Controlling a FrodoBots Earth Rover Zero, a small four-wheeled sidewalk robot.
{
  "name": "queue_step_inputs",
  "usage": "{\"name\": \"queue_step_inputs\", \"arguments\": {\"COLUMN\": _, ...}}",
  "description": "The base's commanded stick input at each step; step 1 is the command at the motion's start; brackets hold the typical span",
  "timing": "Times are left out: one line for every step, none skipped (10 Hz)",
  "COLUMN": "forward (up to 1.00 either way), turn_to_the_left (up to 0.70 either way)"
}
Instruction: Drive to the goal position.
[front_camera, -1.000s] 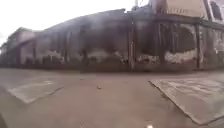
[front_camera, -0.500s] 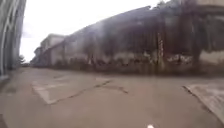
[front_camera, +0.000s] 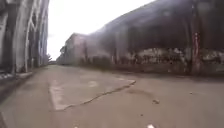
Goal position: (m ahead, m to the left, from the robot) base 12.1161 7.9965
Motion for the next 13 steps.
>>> {"name": "queue_step_inputs", "arguments": {"forward": 1.00, "turn_to_the_left": 0.27}}
{"name": "queue_step_inputs", "arguments": {"forward": 1.00, "turn_to_the_left": 0.27}}
{"name": "queue_step_inputs", "arguments": {"forward": 1.00, "turn_to_the_left": 0.27}}
{"name": "queue_step_inputs", "arguments": {"forward": 1.00, "turn_to_the_left": 0.27}}
{"name": "queue_step_inputs", "arguments": {"forward": 1.00, "turn_to_the_left": 0.27}}
{"name": "queue_step_inputs", "arguments": {"forward": 1.00, "turn_to_the_left": 0.27}}
{"name": "queue_step_inputs", "arguments": {"forward": 1.00, "turn_to_the_left": 0.27}}
{"name": "queue_step_inputs", "arguments": {"forward": 1.00, "turn_to_the_left": 0.27}}
{"name": "queue_step_inputs", "arguments": {"forward": 1.00, "turn_to_the_left": 0.27}}
{"name": "queue_step_inputs", "arguments": {"forward": 1.00, "turn_to_the_left": 0.00}}
{"name": "queue_step_inputs", "arguments": {"forward": 1.00, "turn_to_the_left": 0.00}}
{"name": "queue_step_inputs", "arguments": {"forward": 1.00, "turn_to_the_left": 0.00}}
{"name": "queue_step_inputs", "arguments": {"forward": 1.00, "turn_to_the_left": 0.00}}
